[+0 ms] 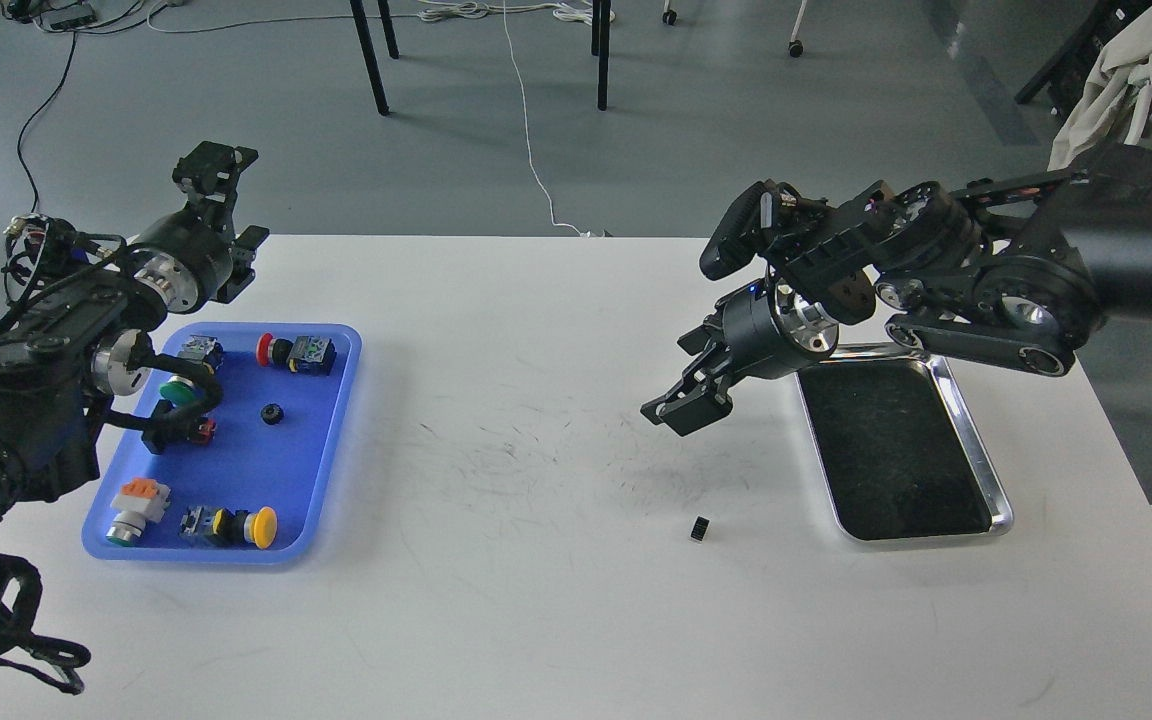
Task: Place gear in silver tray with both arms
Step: 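Reach the right gripper down toward the black gear on the table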
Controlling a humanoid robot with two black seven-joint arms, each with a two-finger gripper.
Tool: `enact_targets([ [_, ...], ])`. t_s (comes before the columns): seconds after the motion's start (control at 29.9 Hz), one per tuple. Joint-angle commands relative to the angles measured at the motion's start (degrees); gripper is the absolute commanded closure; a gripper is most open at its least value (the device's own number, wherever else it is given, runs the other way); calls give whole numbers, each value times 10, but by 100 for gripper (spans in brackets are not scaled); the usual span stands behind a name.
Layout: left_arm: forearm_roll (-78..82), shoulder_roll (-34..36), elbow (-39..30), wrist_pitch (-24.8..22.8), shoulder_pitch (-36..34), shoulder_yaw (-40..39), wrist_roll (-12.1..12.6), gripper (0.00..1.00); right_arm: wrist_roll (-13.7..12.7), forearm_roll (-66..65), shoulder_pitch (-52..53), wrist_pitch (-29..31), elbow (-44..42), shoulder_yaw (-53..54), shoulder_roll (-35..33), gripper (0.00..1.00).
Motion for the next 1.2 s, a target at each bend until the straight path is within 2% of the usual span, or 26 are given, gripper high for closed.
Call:
enact_targets([
  [0.0, 0, -1, 5, 0, 3, 0, 0, 3, 0, -60, 6, -1, 4, -29, 0, 13],
  [0.07, 0, -1, 5, 0, 3, 0, 0, 3, 0, -68, 7, -1, 7, -30, 0, 17],
  [0.27, 0, -1, 6, 2, 3, 1, -1, 3, 0, -74, 7, -1, 26, -32, 2, 17],
  [0.5, 0, 2, 6, 2, 4, 2, 0, 3, 0, -66, 12, 1, 48, -33, 39, 17],
  [0.67, 1, 3, 14, 1, 4, 4, -1, 3, 0, -64, 14, 34, 54, -33, 43, 17],
  [0.9, 1, 5, 19, 1, 10, 5, 0, 3, 0, -64, 14, 50, 78, -57, 48, 18],
  [1.07, 1, 6, 19, 1, 14, 5, 0, 3, 0, -65, 8, 52, 79, -65, 50, 23],
  [1.17, 1, 5, 19, 1, 16, 4, 0, 3, 0, -66, 3, 60, 77, -77, 51, 32],
])
